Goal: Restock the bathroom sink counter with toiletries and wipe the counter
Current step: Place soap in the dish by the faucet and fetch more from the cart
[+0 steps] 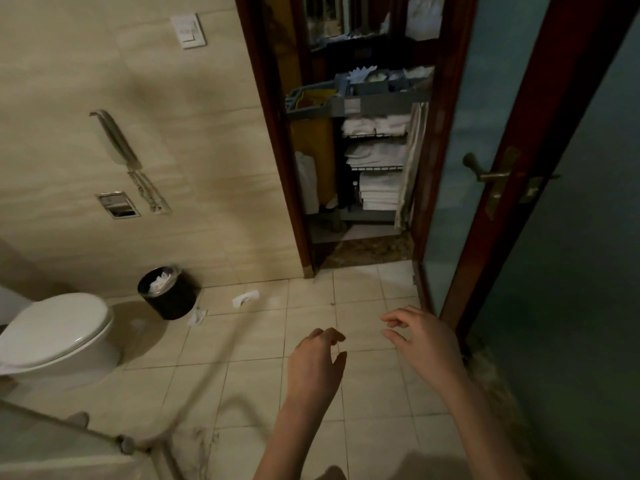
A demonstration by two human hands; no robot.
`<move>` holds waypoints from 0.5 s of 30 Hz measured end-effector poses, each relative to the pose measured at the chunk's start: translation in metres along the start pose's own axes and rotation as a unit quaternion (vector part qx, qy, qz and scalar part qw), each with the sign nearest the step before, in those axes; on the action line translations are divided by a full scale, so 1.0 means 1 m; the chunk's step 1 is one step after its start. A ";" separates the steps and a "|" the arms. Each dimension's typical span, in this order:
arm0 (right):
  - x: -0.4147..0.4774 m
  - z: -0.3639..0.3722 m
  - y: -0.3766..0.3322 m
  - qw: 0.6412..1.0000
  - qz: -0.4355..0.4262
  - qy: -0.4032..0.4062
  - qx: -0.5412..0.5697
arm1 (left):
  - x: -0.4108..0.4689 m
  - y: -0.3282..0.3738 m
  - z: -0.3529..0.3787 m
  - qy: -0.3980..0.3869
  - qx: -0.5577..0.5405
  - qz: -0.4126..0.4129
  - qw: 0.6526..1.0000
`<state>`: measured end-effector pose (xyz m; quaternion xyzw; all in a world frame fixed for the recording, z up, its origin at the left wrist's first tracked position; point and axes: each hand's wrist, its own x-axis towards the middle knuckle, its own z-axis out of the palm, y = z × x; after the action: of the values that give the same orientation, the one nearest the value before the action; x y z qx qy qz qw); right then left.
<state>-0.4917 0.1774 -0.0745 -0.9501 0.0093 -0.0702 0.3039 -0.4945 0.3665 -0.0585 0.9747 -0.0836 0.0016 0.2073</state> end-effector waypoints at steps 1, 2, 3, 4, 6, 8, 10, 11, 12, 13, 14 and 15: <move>0.001 -0.003 0.004 1.000 0.001 0.000 0.005 | 0.001 0.001 0.001 0.000 0.002 -0.003 1.000; 0.002 -0.006 0.008 1.000 0.003 0.001 0.009 | 0.002 0.003 0.002 0.001 0.002 -0.006 1.000; 0.003 -0.008 0.012 1.000 0.005 0.004 0.013 | 0.004 0.004 0.002 0.003 0.002 -0.008 1.000; 0.005 -0.010 0.016 1.000 0.006 0.008 0.017 | 0.007 0.006 0.002 0.005 0.004 -0.009 1.000; 0.009 -0.012 0.021 1.000 0.005 0.011 0.019 | 0.015 0.011 0.004 0.007 0.003 -0.010 1.000; 0.014 -0.014 0.025 1.000 0.006 0.012 0.019 | 0.025 0.017 0.007 0.007 0.002 -0.011 1.000; 0.022 -0.014 0.031 1.000 0.010 0.012 0.014 | 0.037 0.025 0.012 0.004 0.000 -0.008 1.000; 0.028 -0.015 0.035 1.000 0.011 0.011 0.006 | 0.044 0.028 0.016 0.002 -0.003 -0.004 1.000; 0.034 -0.016 0.038 1.000 0.011 0.009 -0.003 | 0.051 0.032 0.019 -0.001 -0.006 -0.001 1.000; 0.041 -0.017 0.042 1.000 0.010 0.005 -0.008 | 0.059 0.035 0.023 -0.002 -0.009 0.002 1.000; 0.049 -0.019 0.046 1.000 0.009 0.001 -0.010 | 0.068 0.039 0.026 -0.002 -0.010 0.004 1.000; 0.059 -0.022 0.051 1.000 0.008 -0.004 -0.011 | 0.079 0.042 0.030 0.000 -0.012 0.006 1.000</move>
<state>-0.4350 0.1199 -0.0789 -0.9535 0.0160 -0.0637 0.2942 -0.4246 0.3038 -0.0656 0.9717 -0.0891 0.0018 0.2186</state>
